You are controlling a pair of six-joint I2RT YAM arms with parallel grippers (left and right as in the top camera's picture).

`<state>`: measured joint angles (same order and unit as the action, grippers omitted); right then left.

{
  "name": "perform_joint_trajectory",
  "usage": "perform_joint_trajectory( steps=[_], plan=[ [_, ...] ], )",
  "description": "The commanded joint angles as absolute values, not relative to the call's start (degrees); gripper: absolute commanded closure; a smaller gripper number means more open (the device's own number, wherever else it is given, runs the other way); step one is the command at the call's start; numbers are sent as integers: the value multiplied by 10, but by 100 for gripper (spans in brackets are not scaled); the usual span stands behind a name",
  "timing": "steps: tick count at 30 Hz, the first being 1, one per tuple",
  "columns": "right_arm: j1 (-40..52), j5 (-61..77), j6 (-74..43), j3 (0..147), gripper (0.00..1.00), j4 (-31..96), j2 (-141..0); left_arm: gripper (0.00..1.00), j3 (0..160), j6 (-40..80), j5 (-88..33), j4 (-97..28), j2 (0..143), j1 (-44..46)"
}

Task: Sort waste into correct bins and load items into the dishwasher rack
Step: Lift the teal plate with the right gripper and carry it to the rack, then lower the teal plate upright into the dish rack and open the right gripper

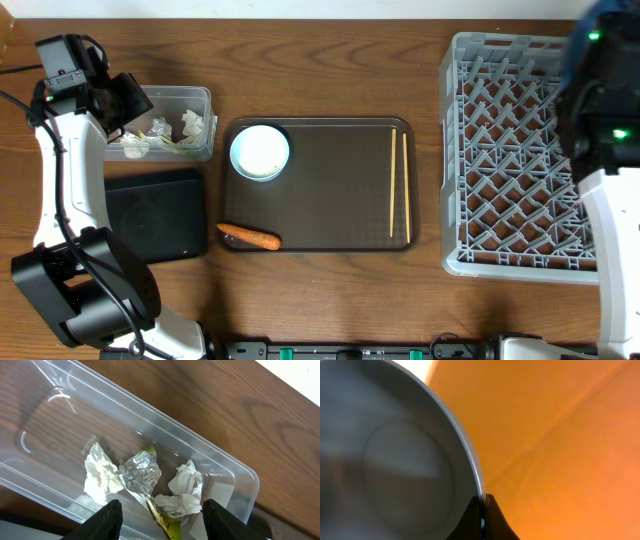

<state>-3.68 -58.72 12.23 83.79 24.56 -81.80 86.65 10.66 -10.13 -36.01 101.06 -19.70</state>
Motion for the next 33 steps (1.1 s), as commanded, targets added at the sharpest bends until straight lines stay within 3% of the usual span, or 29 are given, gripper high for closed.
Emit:
perform_joint_trajectory(
  steps=[1, 11, 24, 33],
  plan=[
    [-69, -648, 181, 844, 99, 226, -826, 45, 861, 108, -100, -363, 1012, -197],
    [-137, -660, 242, 844, 99, 175, -914, 46, 861, 108, -100, -375, 1012, -197],
    [-125, -648, 416, 844, 99, -10, -1055, 46, 861, 108, -100, -380, 1012, -197],
    [-99, -623, 425, 844, 99, -13, -1091, 46, 861, 108, -100, -382, 1012, -197]
  ],
)
